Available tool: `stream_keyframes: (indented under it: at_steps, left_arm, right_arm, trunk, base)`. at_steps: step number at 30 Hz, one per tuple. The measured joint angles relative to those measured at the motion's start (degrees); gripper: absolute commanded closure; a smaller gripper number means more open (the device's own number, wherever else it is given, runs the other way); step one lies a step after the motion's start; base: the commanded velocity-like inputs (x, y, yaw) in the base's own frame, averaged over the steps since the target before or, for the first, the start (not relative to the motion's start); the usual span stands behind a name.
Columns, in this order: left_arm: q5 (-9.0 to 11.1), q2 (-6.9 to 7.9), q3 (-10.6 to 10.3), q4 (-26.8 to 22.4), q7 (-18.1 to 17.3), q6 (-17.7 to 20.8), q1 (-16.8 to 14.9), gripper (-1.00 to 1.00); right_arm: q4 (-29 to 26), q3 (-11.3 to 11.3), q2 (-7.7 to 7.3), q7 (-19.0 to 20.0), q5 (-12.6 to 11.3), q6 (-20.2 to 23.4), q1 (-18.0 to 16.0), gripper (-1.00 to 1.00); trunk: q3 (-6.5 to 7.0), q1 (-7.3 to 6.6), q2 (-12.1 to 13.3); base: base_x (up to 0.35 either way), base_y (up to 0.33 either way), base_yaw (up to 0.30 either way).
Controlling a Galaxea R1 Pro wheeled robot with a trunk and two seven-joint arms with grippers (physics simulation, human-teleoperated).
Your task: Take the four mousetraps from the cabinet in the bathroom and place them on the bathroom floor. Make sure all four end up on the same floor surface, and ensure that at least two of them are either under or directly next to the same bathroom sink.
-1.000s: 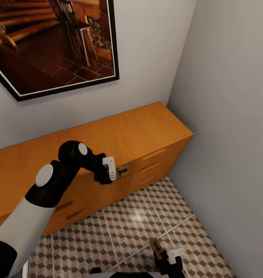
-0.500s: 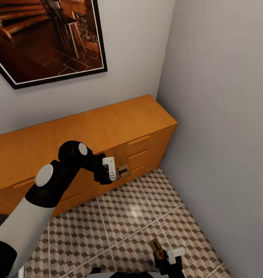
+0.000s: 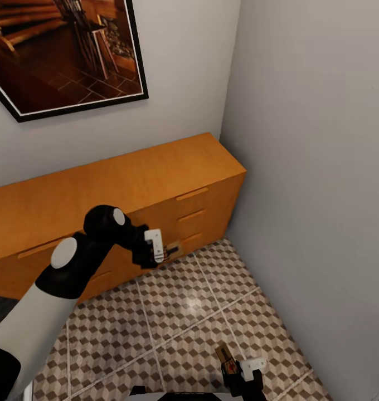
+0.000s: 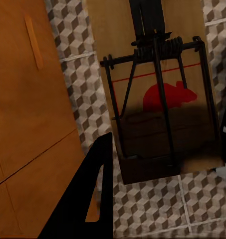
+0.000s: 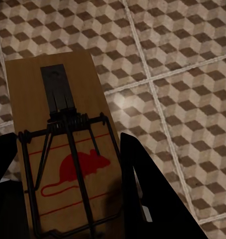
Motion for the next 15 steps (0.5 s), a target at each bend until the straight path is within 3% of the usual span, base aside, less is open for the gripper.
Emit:
stream_keyframes:
  at_steps: [7, 10, 13, 15]
  left_arm:
    - [0.16, 0.08, -0.15, 8.04, -0.01, 0.03, 3.79, 1.00]
    - [0.53, -0.02, -0.21, 11.12, 4.78, -0.08, 6.38, 1.00]
    - [2.82, -0.06, -0.25, 13.66, 8.99, -0.23, 7.95, 1.00]
    - [7.82, -0.07, -0.30, 18.16, 13.57, -0.66, 8.95, 1.00]
  right_arm:
    - [-0.04, 0.00, -0.13, -0.04, 0.00, 0.00, 0.00, 1.00]
    - [-0.04, 0.00, -0.18, -0.05, 0.00, 0.00, 0.00, 1.00]
    - [-0.04, 0.00, -0.26, -0.01, 0.00, 0.00, 0.00, 1.00]
    - [-0.04, 0.00, -0.42, 0.06, 0.03, -0.03, 0.00, 1.00]
  trunk:
    - [0.00, 0.00, 0.00]
    - [0.00, 0.00, 0.00]
    - [0.00, 0.00, 0.00]
    - [0.00, 0.00, 0.01]
  base:
    - [0.000, 0.000, 0.000]
    - [0.000, 0.000, 0.000]
    - [0.000, 0.000, 0.000]
    - [0.000, 0.000, 0.000]
